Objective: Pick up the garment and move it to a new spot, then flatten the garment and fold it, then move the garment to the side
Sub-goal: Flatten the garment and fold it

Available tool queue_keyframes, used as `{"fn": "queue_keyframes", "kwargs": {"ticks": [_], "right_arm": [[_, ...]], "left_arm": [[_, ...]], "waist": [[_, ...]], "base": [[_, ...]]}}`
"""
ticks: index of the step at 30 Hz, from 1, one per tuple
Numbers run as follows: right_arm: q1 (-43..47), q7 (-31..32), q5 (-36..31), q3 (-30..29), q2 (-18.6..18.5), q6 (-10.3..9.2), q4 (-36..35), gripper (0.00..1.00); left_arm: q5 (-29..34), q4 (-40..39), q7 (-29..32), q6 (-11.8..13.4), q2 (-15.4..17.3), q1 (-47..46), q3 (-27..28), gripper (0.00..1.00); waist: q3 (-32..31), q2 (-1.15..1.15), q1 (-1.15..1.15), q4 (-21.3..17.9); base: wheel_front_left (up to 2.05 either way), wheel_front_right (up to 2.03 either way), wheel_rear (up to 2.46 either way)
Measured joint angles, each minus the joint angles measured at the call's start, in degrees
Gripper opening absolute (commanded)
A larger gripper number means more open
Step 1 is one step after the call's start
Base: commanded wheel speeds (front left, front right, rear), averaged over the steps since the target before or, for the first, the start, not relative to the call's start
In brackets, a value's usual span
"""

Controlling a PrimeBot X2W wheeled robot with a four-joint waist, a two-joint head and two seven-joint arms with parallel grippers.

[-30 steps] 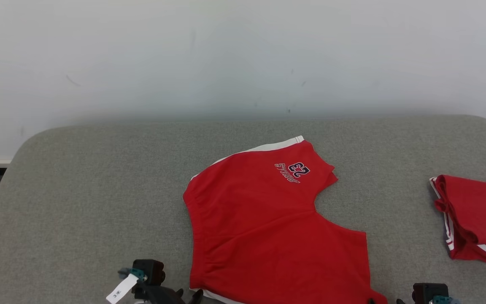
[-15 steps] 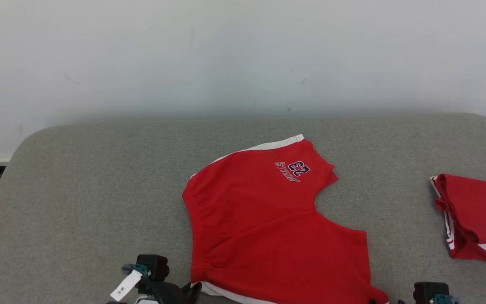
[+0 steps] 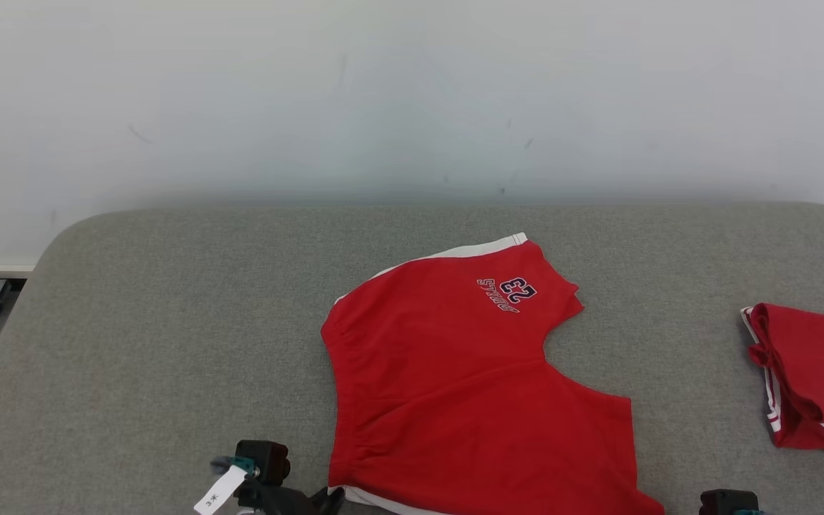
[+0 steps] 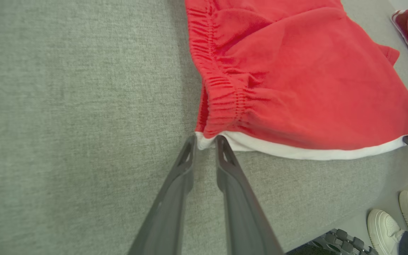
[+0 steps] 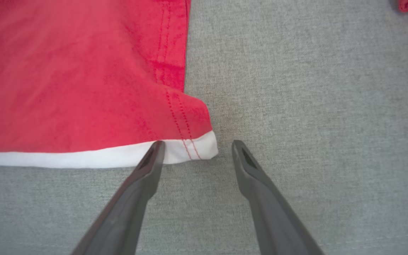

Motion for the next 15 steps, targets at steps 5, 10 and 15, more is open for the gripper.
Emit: {"fn": "queue_keyframes", "kwargs": {"ticks": [5,10,15], "right_arm": [[-0.31,0.49,0.00,-0.19,-0.16,0.00,1.43,0.42],[-1.98,0.99,-0.01,-0.23,-0.47,0.00,3.01,0.41],[-3.51,1.19,-0.01,-0.16,-0.48,0.00,3.94,0.40]], "left_arm": [[0.00,0.65,-0.41,-0.44,-0.11,0.00,-0.02,0.27],[0.00,1.09,-0.49,-0.53,-0.36,-0.02,-0.12,0.27],[0.00,1.82,-0.98,-0.93,-0.42,-0.35,-0.12,0.27]], "waist": [[0.05,0.00,0.00,0.16],[0.27,0.00,0.00,0.30],[0.53,0.00,0.00,0.51]], "base": [[0.00,0.00,0.00],[0.00,0.00,0.00],[0.00,0.00,0.00]]}}
